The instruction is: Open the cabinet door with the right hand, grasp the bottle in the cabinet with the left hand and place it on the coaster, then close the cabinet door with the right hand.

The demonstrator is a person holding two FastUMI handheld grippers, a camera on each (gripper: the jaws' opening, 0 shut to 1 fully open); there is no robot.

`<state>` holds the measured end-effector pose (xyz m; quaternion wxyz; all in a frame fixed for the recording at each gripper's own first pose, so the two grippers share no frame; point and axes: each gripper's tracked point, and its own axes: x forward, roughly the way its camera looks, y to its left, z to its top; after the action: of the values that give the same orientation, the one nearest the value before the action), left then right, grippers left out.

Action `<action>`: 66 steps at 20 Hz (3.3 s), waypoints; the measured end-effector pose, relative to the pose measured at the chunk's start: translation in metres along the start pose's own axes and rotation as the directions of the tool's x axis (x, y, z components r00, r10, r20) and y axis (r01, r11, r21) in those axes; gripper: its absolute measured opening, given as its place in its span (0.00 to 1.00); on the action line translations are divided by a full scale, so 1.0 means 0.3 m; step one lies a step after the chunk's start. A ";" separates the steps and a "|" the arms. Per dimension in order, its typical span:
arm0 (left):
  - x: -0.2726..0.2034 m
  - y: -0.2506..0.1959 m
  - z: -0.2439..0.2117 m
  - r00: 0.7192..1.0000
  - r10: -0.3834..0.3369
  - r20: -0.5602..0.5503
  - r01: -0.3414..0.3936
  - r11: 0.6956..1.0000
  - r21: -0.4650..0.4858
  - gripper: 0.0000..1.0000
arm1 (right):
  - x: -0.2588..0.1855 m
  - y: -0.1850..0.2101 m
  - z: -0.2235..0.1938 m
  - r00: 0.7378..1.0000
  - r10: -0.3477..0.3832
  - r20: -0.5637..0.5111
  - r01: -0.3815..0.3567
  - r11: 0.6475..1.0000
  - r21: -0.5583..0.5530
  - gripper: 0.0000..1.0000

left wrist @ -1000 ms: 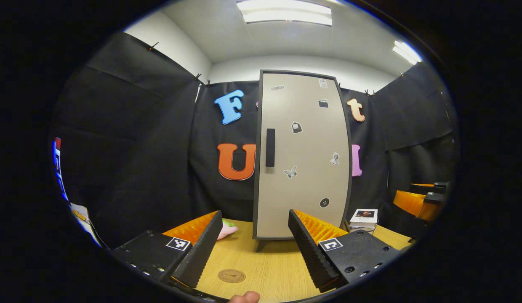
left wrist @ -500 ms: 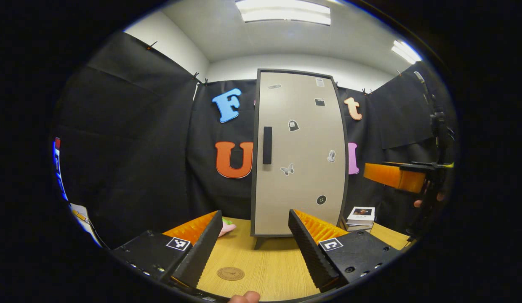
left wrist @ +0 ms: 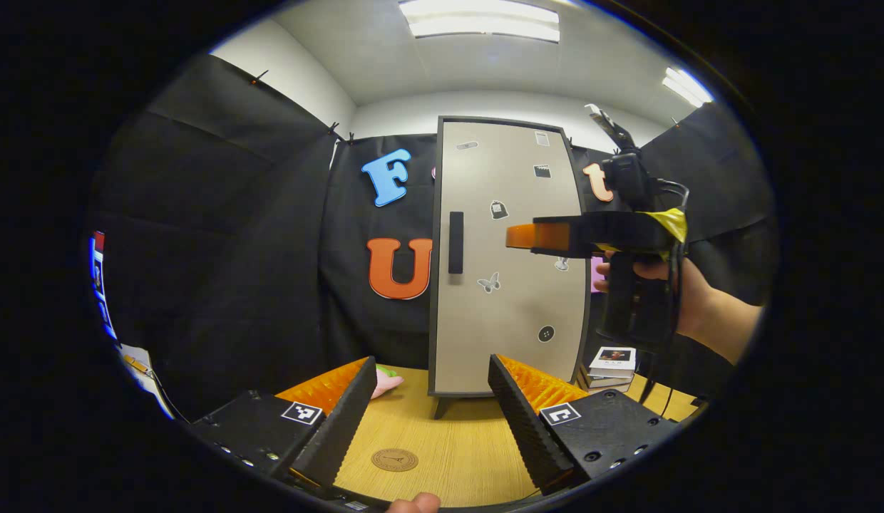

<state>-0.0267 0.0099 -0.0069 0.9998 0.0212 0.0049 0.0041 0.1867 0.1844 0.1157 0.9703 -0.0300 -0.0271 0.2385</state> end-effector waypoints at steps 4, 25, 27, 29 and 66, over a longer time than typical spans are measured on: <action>0.002 0.045 -0.003 1.000 0.022 -0.002 -0.022 1.000 -0.003 0.95 | 0.187 0.027 0.010 0.999 0.025 -0.028 -0.024 0.999 0.047 0.98; 0.023 0.180 -0.016 0.995 0.096 -0.014 -0.096 0.995 -0.002 0.95 | 0.600 0.032 0.013 0.993 -0.076 -0.092 0.074 0.997 -0.019 0.51; 0.024 0.184 -0.016 0.995 0.099 -0.011 -0.099 0.995 0.002 0.95 | 0.599 0.022 0.019 0.992 -0.098 -0.077 0.099 0.995 0.009 0.46; 0.022 0.185 -0.016 0.995 0.101 -0.012 -0.101 0.995 -0.004 0.95 | 0.601 0.013 0.017 0.992 -0.108 -0.069 0.109 0.994 0.002 0.34; 0.013 0.158 -0.003 0.999 0.038 -0.007 -0.038 0.999 0.025 0.95 | 0.472 0.077 0.059 0.998 0.042 -0.047 -0.038 0.997 0.068 0.22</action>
<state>-0.0231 0.0572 -0.0058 0.9991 0.0337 0.0082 0.0232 0.3001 0.2714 0.1370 0.9662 -0.0037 0.0050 0.2578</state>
